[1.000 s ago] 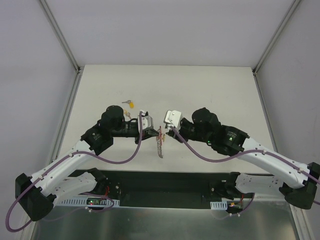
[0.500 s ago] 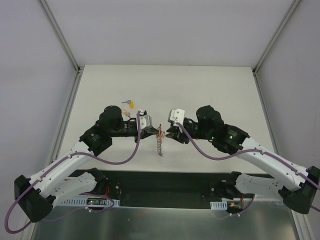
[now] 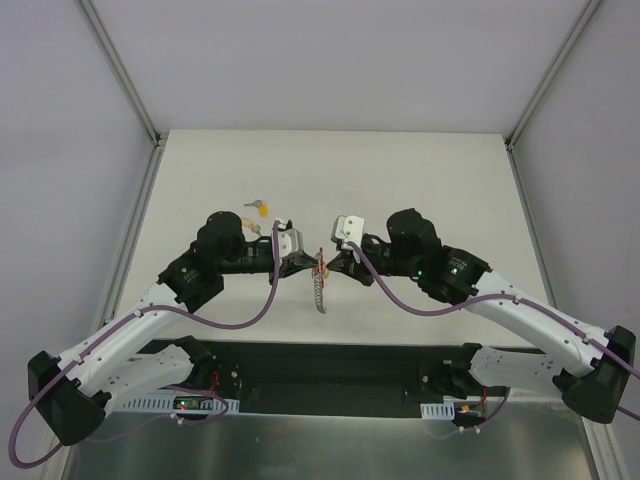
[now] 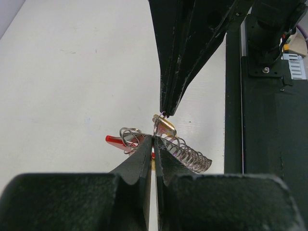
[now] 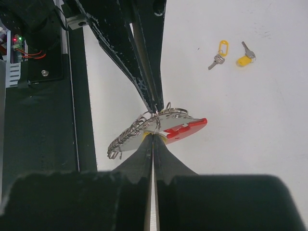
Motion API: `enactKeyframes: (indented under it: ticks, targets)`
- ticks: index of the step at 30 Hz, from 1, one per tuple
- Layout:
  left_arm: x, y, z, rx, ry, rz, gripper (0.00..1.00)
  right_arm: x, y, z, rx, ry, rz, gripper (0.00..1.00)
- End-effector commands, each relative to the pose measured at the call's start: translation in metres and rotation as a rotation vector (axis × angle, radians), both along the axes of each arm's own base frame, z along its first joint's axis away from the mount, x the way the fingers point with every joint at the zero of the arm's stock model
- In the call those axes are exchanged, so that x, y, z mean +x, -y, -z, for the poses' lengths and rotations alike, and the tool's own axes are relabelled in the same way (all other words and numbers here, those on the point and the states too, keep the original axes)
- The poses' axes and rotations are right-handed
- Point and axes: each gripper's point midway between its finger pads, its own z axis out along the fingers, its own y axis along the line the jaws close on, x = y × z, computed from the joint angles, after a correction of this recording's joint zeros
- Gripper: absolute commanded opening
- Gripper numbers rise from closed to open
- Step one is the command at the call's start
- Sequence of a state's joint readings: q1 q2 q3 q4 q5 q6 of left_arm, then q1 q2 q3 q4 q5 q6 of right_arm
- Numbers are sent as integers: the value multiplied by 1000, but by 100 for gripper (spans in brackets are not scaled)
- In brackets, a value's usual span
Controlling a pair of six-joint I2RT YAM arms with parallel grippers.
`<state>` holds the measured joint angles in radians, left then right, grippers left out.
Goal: Put the keys on the keyring
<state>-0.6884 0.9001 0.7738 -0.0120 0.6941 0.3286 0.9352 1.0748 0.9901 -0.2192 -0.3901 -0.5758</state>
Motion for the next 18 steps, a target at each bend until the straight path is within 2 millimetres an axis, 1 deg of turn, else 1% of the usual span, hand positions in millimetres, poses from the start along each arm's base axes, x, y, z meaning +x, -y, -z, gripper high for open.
enactKeyframes:
  ticks: [1,6,18]
  targets:
    - [2,3,-27,-68,74,-5,0,1,-6,-19,62,23,-14,1]
    - [5,4,-25,-62,71,-17,0,2,-6,-23,64,29,-9,1]
    - [5,4,-27,-59,64,-14,0,4,-11,-27,55,35,-18,1]
